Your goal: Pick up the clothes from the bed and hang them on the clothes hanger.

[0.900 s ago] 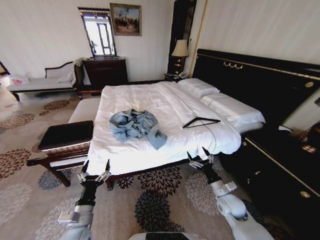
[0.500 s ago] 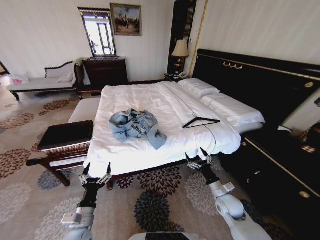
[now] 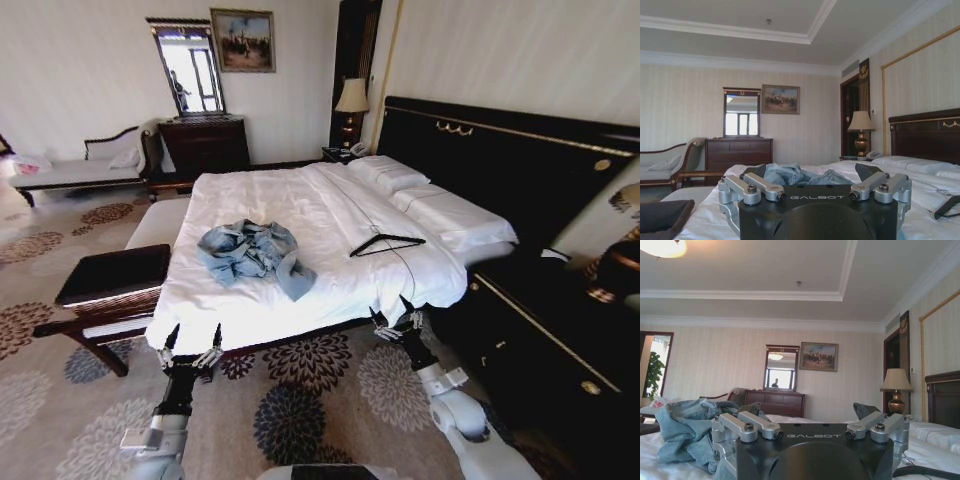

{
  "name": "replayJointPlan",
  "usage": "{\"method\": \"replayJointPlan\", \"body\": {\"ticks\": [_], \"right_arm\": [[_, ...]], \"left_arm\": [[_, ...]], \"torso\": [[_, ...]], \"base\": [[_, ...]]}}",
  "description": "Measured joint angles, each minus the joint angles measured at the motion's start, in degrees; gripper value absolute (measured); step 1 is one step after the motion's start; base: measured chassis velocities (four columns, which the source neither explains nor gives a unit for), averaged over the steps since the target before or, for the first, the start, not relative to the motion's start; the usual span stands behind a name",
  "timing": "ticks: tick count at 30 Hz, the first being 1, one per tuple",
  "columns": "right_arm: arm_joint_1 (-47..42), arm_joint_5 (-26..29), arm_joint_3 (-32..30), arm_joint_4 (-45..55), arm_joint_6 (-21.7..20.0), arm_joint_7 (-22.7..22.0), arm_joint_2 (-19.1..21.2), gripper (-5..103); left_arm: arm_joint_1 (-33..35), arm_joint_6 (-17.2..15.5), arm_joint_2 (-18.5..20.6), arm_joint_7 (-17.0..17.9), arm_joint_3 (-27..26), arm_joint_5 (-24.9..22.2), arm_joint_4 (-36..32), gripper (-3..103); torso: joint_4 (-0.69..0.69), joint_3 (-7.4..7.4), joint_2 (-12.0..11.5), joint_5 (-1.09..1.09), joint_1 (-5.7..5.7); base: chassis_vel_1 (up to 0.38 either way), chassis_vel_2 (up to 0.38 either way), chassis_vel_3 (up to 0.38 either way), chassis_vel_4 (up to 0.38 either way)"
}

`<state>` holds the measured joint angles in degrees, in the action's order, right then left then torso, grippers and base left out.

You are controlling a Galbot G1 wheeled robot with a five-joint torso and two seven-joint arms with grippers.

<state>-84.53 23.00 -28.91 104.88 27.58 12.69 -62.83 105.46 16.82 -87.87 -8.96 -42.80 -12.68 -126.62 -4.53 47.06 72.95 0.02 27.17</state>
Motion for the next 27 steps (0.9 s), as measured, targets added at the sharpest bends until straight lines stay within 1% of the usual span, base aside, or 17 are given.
{"method": "replayJointPlan", "body": {"ticks": [6, 14, 21, 27], "right_arm": [[0.0, -0.5, 0.1, -0.2, 0.2, 0.0, -0.4, 100], [0.0, -0.7, 0.1, -0.3, 0.4, -0.1, -0.5, 100], [-0.1, -0.6, -0.1, -0.3, 0.5, -0.3, -0.5, 100], [0.1, -0.6, 0.1, -0.3, 0.5, -0.4, -0.9, 100]], "left_arm": [[0.0, -0.4, -0.1, 0.8, -0.3, 0.5, 0.2, 100], [0.0, -0.9, -0.2, 1.3, -0.3, 0.9, 0.6, 100], [-0.1, -1.0, -0.4, 1.4, -0.2, 1.2, 0.8, 100], [0.0, -0.6, -0.4, 1.7, -0.4, 1.2, 1.1, 100]], "torso": [[0.02, -0.01, 0.0, -0.07, 0.00], [0.01, 0.00, 0.0, 0.01, 0.01], [0.01, 0.00, 0.0, -0.03, 0.00], [0.03, 0.00, 0.0, -0.02, 0.00]], "base": [[0.000, 0.000, 0.000, 0.000], [0.013, 0.022, -0.004, -0.013], [0.000, 0.000, 0.000, 0.000], [0.067, 0.068, 0.076, 0.058]]}}
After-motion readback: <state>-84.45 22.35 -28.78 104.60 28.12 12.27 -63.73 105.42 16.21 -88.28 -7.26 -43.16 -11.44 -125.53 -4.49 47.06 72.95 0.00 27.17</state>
